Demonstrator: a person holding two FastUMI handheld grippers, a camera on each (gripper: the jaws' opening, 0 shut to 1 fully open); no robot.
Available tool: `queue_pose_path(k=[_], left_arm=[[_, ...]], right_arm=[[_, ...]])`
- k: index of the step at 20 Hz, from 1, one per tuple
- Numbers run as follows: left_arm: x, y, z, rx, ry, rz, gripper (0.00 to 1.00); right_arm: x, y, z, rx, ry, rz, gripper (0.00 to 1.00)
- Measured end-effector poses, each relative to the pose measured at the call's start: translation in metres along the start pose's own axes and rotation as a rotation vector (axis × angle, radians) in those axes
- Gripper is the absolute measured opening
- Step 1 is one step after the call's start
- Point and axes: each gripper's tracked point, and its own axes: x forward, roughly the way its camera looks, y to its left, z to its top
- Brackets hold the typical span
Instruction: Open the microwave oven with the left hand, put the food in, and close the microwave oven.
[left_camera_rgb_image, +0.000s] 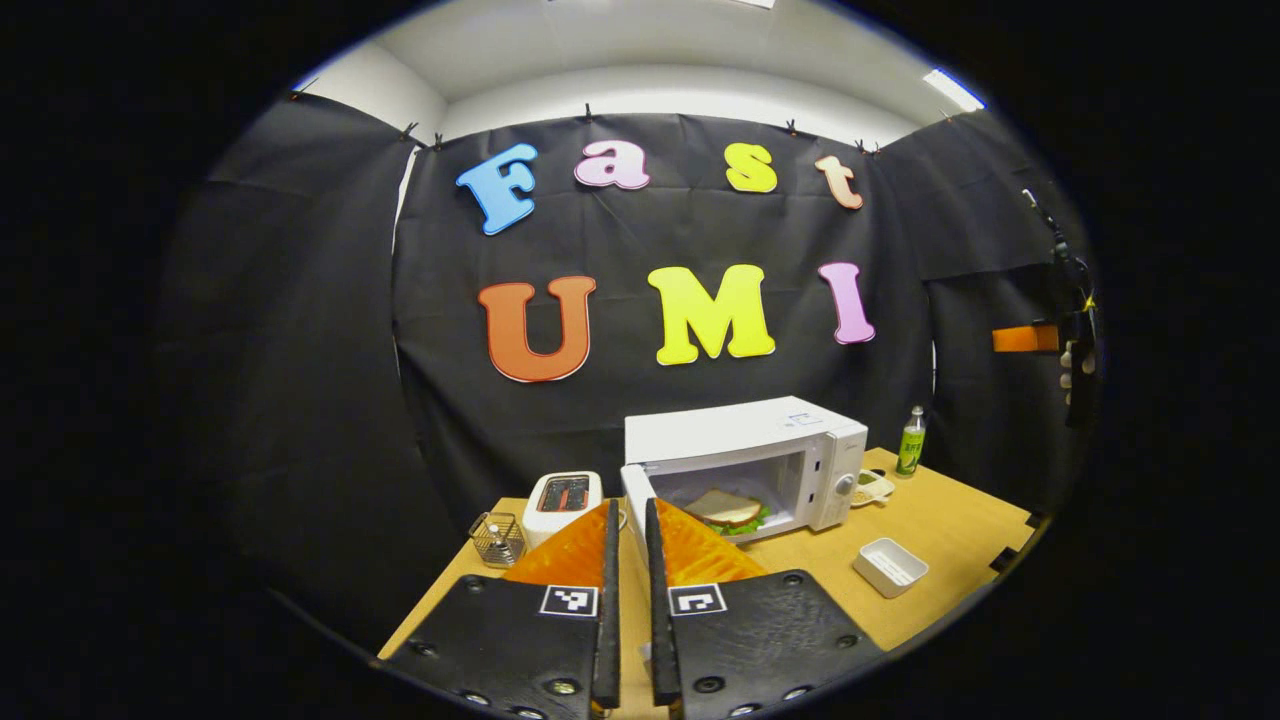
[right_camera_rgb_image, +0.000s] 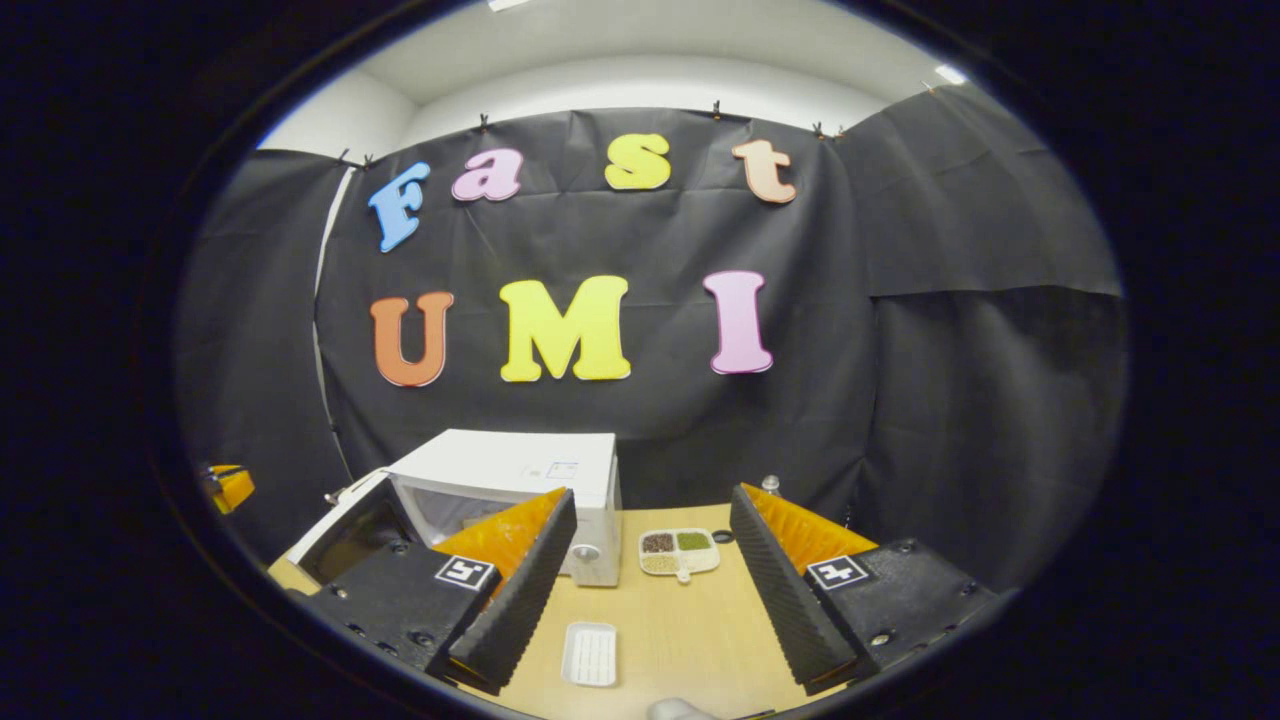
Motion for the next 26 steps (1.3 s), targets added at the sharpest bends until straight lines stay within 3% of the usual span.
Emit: queue_pose_path(k=[1, 2, 4, 5, 6, 17, 18, 19, 22, 23, 26], left_arm=[[-0.001, 0.008, -0.005, 0.016, 0.006, 0.028, 0.02], [0.001, 0.017, -0.013, 0.025, 0.022, 0.061, 0.0], [0.002, 0.021, -0.029, 0.028, 0.04, 0.066, 0.0], [0.003, 0.024, -0.035, 0.029, 0.04, 0.064, 0.1], [0.004, 0.028, -0.045, 0.034, 0.05, 0.072, 0.0], [0.014, 0.017, -0.134, -0.056, 0.2, 0.064, 0.0], [0.014, 0.016, -0.137, -0.049, 0.208, 0.06, 0.1], [0.017, 0.012, -0.139, -0.039, 0.213, 0.052, 0.0], [0.019, 0.005, -0.144, -0.017, 0.227, 0.043, 0.0], [0.022, 0.003, -0.146, -0.014, 0.227, 0.039, 0.0], [0.018, -0.005, -0.144, -0.017, 0.23, 0.035, 0.0]], right_arm=[[0.002, -0.001, -0.002, -0.003, 0.01, 0.002, 0.99], [0.003, -0.001, -0.002, -0.01, 0.018, 0.003, 0.99], [0.004, 0.001, 0.001, -0.013, 0.025, 0.015, 0.99], [0.005, 0.001, 0.004, -0.007, 0.025, 0.02, 0.99], [0.006, 0.001, 0.004, -0.003, 0.034, 0.021, 0.98], [0.017, -0.015, 0.01, -0.017, 0.09, 0.004, 0.99], [0.018, -0.016, 0.011, -0.019, 0.09, 0.002, 0.99], [0.018, -0.017, 0.011, -0.015, 0.09, 0.001, 0.99], [0.016, -0.016, 0.007, -0.005, 0.101, 0.004, 0.99], [0.016, -0.019, 0.007, -0.005, 0.101, 0.001, 0.92], [0.016, -0.025, 0.007, -0.009, 0.1, -0.01, 0.92]])
